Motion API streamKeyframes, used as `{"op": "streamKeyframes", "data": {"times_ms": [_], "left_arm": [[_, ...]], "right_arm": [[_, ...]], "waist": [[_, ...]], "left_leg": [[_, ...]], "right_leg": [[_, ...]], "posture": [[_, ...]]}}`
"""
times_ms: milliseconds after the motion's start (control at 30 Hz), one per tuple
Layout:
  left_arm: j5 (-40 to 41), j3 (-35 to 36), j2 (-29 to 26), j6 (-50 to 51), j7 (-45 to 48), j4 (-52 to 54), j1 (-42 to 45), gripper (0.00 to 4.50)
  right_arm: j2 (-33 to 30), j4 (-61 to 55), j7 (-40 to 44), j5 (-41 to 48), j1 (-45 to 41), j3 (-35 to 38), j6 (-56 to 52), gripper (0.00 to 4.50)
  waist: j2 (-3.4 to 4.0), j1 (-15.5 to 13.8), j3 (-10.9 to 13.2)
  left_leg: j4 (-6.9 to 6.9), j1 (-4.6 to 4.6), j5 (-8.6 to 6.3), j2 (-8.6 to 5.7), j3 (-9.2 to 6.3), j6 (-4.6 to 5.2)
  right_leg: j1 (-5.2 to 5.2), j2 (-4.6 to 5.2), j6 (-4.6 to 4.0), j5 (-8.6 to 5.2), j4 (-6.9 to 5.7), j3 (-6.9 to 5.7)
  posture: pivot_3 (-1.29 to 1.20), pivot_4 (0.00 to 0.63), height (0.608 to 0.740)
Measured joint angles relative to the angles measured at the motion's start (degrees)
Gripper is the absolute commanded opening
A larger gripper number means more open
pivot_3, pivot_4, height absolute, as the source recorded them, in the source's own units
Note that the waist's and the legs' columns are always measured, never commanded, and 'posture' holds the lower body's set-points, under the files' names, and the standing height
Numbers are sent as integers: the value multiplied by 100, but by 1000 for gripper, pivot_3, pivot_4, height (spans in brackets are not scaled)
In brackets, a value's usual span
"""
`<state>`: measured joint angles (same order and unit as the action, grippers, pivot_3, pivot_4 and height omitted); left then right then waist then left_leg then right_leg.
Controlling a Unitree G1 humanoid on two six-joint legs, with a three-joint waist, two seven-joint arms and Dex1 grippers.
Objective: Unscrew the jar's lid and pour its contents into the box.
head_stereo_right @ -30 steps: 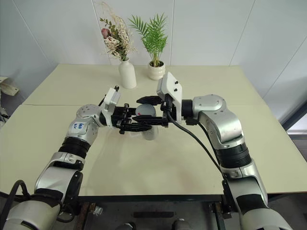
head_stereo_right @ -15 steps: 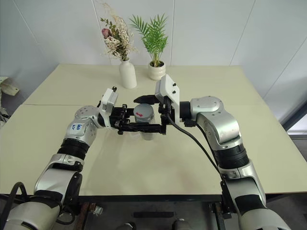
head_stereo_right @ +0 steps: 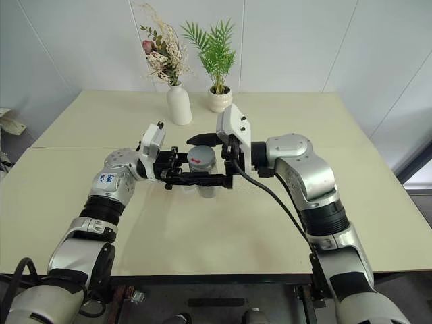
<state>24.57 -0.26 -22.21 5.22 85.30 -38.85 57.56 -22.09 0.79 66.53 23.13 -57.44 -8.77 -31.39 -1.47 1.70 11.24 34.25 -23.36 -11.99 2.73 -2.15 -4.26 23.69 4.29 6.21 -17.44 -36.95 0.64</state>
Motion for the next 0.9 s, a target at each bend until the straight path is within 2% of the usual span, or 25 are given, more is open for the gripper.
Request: {"op": "streamKeyframes", "data": {"times_ms": [233, 633, 900], "left_arm": [[-37, 30, -1, 80, -210, 20, -126, 2267], [-56, 29, 10, 55, -274, 19, -196, 2267], [-159, 79, 20, -128, -367, -228, -139, 2267]], "right_arm": [[38, 188, 279, 98, -316, -48, -1, 4500], [37, 667, 255, -3, -705, -73, 156, 4500], [-80, 105, -154, 45, -633, 28, -164, 4500]], "waist": [[0, -10, 0], [1, -5, 1], [1, -4, 1]], "left_leg": [[0, 0, 0, 0, 0, 0], [0, 0, 0, 0, 0, 0], [0, 0, 0, 0, 0, 0]], "right_leg": [[-1, 1, 0, 0, 2, 0], [0, 0, 0, 0, 1, 0], [0, 0, 0, 0, 1, 0]], "posture": [[0, 150, 740], [0, 150, 740], [0, 150, 740]]}}
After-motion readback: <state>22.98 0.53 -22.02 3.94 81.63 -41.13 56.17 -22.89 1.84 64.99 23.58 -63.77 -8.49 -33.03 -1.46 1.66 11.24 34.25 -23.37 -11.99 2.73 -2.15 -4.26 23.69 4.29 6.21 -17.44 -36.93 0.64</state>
